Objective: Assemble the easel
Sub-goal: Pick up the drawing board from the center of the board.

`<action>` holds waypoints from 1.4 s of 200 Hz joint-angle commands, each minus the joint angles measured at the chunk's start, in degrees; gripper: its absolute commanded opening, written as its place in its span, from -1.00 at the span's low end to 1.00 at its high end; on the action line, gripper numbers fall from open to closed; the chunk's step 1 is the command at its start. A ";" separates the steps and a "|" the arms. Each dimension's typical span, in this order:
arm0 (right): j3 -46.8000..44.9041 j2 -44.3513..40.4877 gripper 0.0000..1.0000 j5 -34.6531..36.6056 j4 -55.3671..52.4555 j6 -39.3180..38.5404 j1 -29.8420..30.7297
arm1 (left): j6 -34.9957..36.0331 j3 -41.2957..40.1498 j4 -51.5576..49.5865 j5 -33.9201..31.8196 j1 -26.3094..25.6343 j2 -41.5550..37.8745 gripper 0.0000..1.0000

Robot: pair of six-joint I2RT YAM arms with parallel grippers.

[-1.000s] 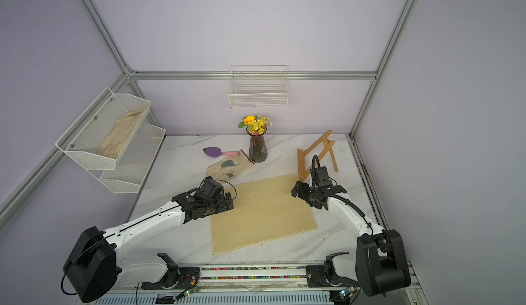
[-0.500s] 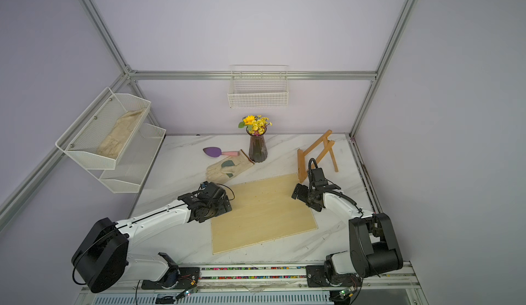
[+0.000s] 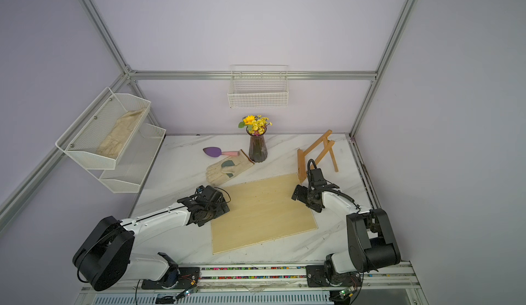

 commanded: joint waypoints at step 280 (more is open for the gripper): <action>-0.52 4.16 0.95 -5.46 3.19 4.16 7.86 | 7.57 -0.39 6.88 3.86 14.03 -0.82 1.00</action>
